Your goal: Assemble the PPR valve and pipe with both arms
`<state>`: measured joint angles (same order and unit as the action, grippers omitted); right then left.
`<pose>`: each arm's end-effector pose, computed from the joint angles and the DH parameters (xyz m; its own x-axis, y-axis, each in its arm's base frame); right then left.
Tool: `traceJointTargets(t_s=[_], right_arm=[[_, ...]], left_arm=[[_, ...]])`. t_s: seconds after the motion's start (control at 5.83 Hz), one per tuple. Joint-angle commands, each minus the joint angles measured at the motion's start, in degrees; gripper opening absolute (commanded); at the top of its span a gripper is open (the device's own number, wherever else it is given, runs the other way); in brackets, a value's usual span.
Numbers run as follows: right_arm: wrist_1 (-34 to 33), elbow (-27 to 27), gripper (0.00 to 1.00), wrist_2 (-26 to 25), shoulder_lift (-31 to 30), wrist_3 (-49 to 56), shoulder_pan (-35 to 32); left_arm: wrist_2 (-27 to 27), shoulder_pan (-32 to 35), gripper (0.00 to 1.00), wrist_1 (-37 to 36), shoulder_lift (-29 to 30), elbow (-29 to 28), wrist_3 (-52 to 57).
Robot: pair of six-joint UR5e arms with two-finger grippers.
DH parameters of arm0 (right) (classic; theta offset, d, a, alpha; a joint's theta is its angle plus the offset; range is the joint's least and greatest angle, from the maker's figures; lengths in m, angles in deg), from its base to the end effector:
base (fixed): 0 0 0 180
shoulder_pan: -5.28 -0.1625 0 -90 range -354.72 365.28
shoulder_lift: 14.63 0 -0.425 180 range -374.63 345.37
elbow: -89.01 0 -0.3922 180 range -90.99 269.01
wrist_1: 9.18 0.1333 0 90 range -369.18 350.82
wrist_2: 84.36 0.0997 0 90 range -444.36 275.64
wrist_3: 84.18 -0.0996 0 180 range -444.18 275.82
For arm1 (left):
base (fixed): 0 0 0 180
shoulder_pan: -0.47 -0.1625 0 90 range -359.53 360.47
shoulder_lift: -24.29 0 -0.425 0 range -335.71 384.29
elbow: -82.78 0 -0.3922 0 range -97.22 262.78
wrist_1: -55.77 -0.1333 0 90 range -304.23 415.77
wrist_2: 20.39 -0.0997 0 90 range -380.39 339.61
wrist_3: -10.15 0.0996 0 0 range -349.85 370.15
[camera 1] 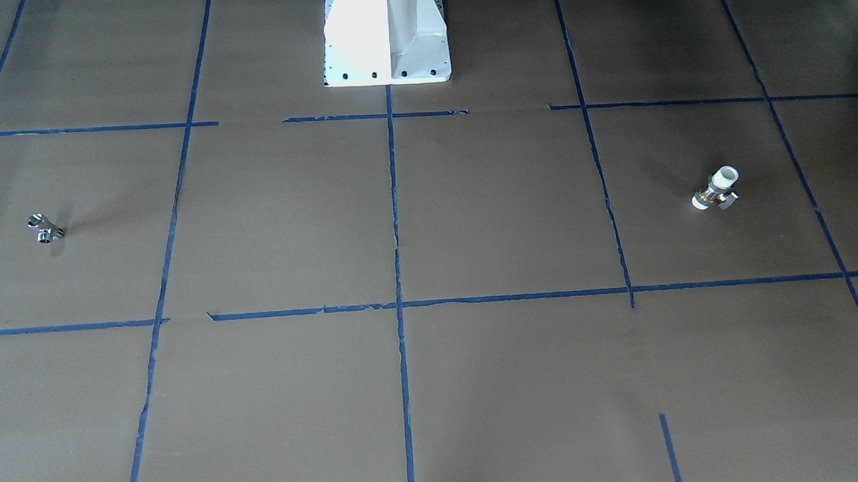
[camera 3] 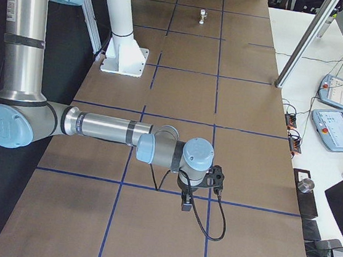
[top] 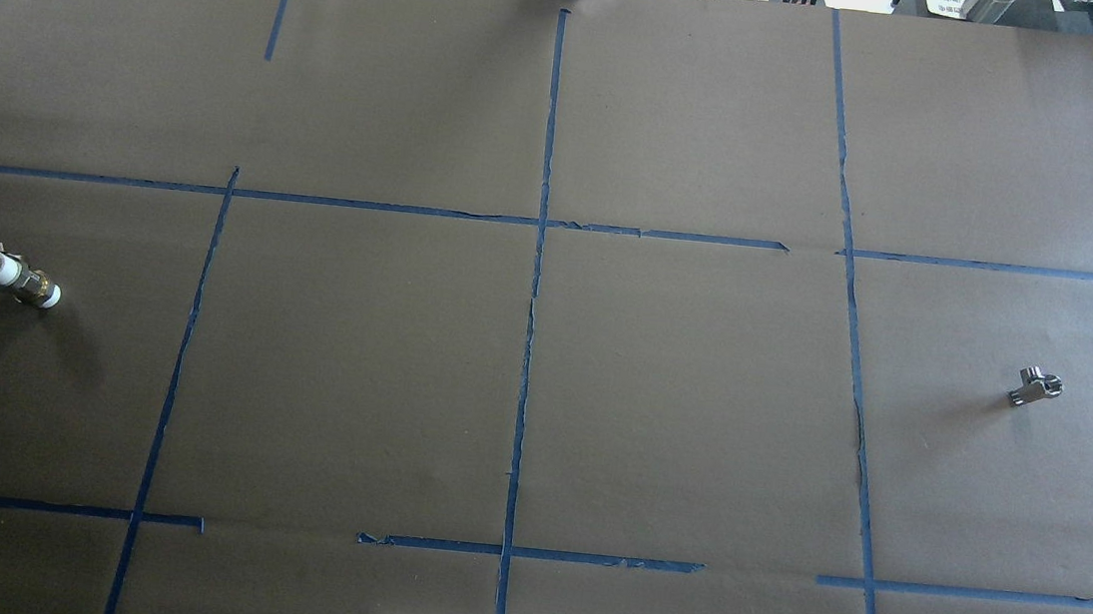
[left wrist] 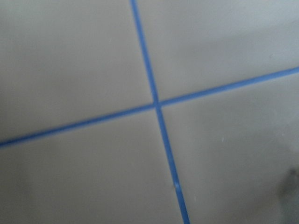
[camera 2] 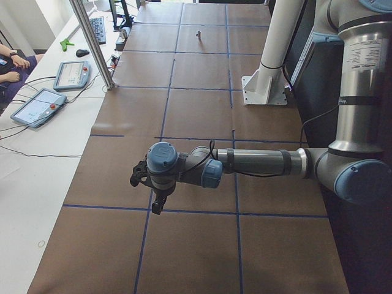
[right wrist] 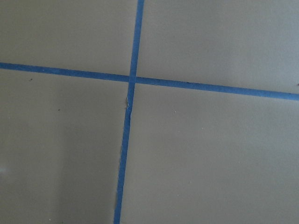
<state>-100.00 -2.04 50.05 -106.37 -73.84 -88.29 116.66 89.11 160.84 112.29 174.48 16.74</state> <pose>0.0932 -0.4722 0.6658 0.7114 -0.1172 0.6929 0.0665 0.9928 0.0996 -0.0487 -0.4924 0.6295 0.6696 0.3123 -0.6738 -0.1005 0.9370 0.3345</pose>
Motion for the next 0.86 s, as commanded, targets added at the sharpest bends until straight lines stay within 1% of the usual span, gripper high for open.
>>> traceJointTargets(t_s=[0.0, 0.17, 0.34, 0.51, 0.69], right_arm=[[4.94, 0.25, 1.0, 1.03, -0.1, -1.1, 0.22], [5.04, 0.34, 1.0, 1.21, -0.18, -2.15, 0.31], [5.13, 0.43, 1.0, 1.21, -0.18, -2.34, 0.31], [5.13, 0.52, 1.0, 1.3, -0.27, -2.34, 0.58], [5.13, 0.52, 1.0, 1.3, -0.36, -2.25, 0.58]], left_arm=[[0.76, -7.55, 1.0, 6.46, -0.46, 1.28, -11.78], [-0.64, -10.82, 1.0, 8.12, -0.81, 4.07, -24.49], [-1.78, -14.68, 1.0, 8.31, -1.08, 7.32, -33.14], [-3.36, -20.03, 1.0, 8.4, -1.43, 10.66, -41.84], [-8.16, -25.13, 1.0, 8.4, -2.65, 13.48, -47.06]])
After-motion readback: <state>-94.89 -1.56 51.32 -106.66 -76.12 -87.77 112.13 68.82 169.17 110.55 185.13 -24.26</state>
